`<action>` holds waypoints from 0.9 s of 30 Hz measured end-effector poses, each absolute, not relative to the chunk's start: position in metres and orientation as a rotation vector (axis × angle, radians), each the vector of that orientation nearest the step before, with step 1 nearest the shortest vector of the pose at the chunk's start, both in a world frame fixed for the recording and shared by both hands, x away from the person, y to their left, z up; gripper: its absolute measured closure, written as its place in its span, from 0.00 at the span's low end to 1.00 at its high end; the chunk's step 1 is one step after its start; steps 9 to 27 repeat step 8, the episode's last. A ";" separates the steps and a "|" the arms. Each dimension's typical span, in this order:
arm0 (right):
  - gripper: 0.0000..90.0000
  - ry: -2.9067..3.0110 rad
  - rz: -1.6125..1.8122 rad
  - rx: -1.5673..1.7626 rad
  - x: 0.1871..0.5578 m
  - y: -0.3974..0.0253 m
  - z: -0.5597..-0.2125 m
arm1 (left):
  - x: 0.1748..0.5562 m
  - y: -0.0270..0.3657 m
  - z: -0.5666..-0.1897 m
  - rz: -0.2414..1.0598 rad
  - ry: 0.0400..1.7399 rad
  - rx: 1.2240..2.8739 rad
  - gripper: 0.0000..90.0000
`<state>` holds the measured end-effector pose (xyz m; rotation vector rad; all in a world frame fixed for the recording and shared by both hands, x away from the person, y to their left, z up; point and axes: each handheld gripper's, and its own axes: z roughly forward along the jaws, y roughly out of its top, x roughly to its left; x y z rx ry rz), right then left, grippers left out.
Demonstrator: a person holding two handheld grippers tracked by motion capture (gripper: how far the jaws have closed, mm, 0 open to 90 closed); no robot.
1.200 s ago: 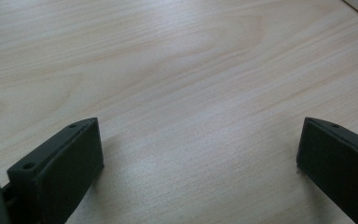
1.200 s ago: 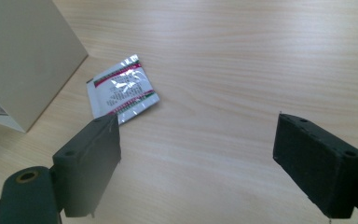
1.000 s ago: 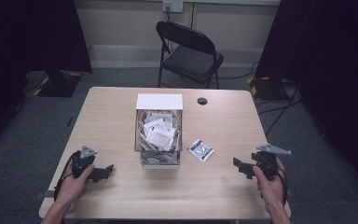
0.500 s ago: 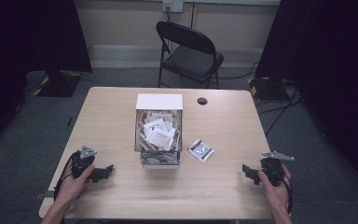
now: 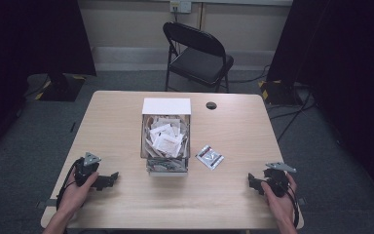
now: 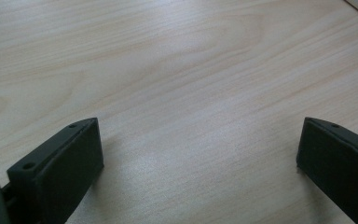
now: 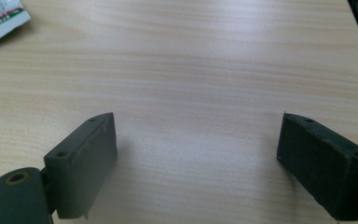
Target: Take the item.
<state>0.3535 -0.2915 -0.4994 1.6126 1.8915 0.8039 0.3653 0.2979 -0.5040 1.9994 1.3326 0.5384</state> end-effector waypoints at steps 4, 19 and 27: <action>0.12 1.878 0.812 1.611 0.351 -0.291 -0.501 | 0.365 0.298 -0.504 0.539 1.331 2.000 0.00; 0.12 1.871 0.808 1.615 0.349 -0.291 -0.501 | 0.365 0.298 -0.504 0.538 1.332 2.000 0.00; 0.12 1.871 0.808 1.615 0.349 -0.291 -0.501 | 0.365 0.298 -0.504 0.538 1.332 2.000 0.00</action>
